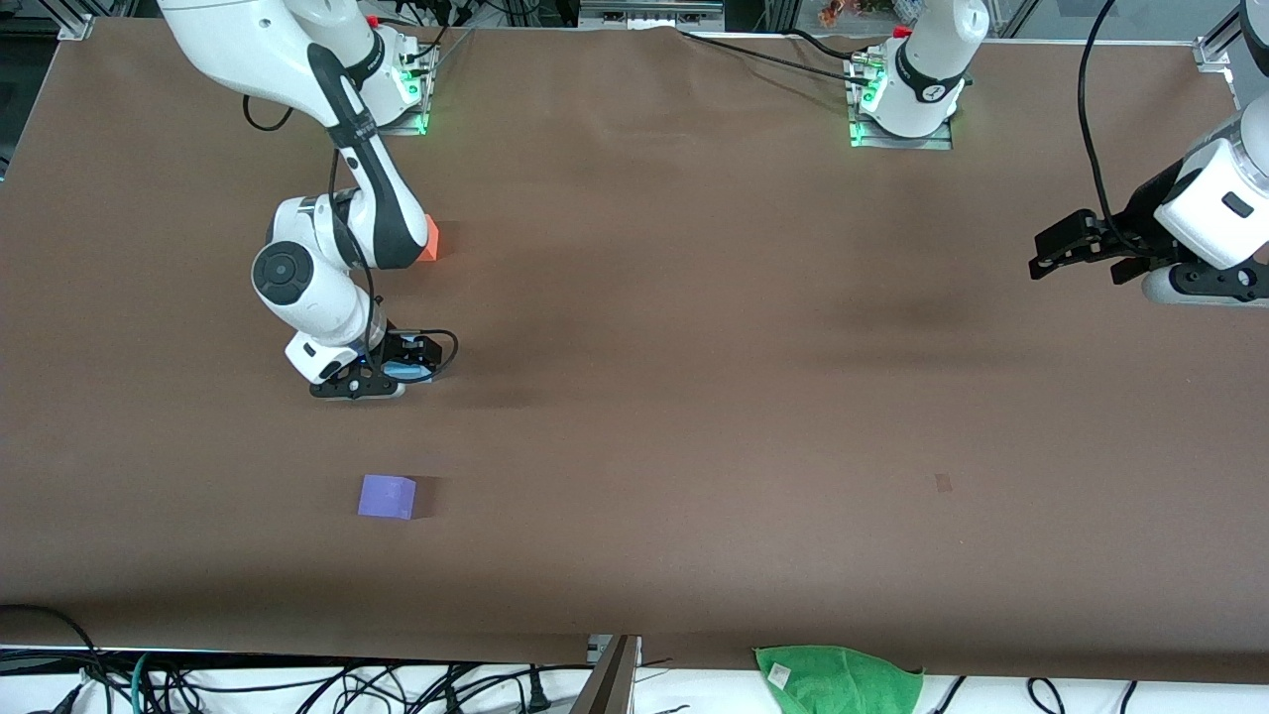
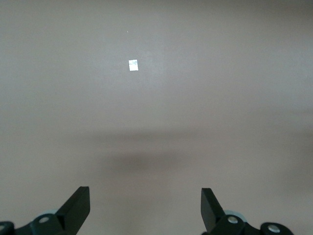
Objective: Place blue block between orange and purple blocks
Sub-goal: 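Carry the cube with the right gripper between orange and purple cubes, then open the right gripper and draw it back toward its base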
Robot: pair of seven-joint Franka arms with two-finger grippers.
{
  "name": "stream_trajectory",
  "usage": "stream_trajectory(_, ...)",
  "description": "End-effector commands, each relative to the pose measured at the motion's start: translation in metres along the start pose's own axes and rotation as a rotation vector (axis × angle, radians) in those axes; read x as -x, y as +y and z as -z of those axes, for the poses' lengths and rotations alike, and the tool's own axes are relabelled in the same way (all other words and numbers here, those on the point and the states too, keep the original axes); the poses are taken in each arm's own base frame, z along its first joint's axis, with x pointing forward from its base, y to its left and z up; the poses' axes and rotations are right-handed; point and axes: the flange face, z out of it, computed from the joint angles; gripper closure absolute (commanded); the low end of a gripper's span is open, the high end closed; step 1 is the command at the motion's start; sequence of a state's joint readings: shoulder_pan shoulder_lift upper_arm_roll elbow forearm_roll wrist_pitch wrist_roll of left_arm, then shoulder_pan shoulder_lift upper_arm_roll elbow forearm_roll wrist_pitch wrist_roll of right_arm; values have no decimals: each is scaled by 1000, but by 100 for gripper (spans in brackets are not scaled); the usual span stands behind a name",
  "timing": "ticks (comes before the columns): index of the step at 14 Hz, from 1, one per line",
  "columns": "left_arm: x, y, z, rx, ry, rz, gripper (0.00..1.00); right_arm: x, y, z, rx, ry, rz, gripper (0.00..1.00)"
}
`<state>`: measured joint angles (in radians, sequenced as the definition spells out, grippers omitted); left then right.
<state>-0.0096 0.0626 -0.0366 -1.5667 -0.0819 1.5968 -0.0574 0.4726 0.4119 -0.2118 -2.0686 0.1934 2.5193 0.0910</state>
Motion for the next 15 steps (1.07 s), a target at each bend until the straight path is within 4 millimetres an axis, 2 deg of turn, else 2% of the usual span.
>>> stream_trajectory(1,-1,0,11,0,5,-3,0,-3,-10,51,-48,15,-26,1)
stream_trajectory(5,0,-4,19,-24,14,-2,0,-18,-23,146,-92,-7,-23,1)
stream_trajectory(9,1,-4,19,-23,8,-1,0,-17,-16,254,-32,-45,35,0)
stream_trajectory(10,1,-4,19,-23,8,-2,0,-13,-14,274,-25,-56,41,0)
stream_trajectory(13,1,-4,19,-23,8,-1,0,-3,-6,320,-26,-79,48,0)
stream_trajectory(15,1,-4,19,-23,8,-1,0,0,-2,332,3,-102,50,0)
